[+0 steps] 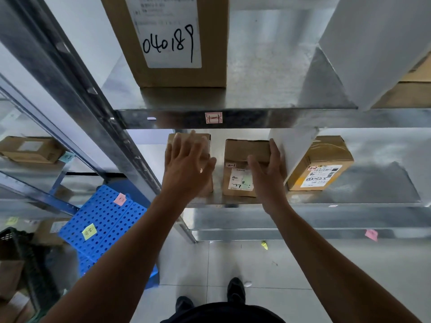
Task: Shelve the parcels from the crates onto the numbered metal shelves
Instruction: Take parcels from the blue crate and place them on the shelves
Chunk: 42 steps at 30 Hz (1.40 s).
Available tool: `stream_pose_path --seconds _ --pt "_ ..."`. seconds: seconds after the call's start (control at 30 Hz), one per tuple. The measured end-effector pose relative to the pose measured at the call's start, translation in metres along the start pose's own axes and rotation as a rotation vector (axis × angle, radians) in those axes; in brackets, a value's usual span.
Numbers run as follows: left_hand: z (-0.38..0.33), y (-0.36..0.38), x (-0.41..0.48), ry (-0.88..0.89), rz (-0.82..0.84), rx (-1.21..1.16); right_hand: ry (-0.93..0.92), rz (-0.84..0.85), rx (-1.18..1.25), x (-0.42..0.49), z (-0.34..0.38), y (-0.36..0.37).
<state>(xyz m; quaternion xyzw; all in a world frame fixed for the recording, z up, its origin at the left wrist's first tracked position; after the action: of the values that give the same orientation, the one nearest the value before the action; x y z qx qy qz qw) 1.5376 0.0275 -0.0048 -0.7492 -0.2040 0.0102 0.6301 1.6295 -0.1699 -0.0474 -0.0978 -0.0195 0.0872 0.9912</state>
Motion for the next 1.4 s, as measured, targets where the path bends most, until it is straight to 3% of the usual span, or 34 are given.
stream_pose_path --seconds 0.13,0.5,0.83,1.17,1.27,1.4 --pt "0.011 0.010 0.003 -0.010 0.021 0.093 -0.006 0.000 -0.043 0.010 -0.001 0.004" --pt "0.008 0.009 0.000 -0.028 0.033 0.080 -0.054 -0.058 -0.068 0.016 -0.007 0.007" --pt "0.007 0.007 -0.002 0.029 -0.002 0.056 0.002 0.028 -0.083 0.004 -0.003 0.001" --pt "0.000 0.004 -0.073 0.050 -0.042 -0.093 -0.027 0.216 -0.342 -0.080 0.008 -0.002" --pt "0.002 0.018 -0.104 0.044 -0.007 -0.124 -0.012 0.275 -0.533 -0.111 0.001 0.000" --pt "0.000 0.028 -0.137 -0.001 0.064 -0.097 -0.123 0.360 -0.672 -0.132 -0.004 -0.001"
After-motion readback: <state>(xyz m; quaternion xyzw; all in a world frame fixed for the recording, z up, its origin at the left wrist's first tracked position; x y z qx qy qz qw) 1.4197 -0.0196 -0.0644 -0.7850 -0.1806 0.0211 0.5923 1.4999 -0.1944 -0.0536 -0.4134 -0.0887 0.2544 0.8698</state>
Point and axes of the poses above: each hand's wrist, its own x-axis towards the middle knuckle, its own y-axis out of the palm, z = x × y, the point moved 5 cm from there along x, towards the middle knuckle, and after that the axes turned 10 degrees about x, right-handed, at the moved point
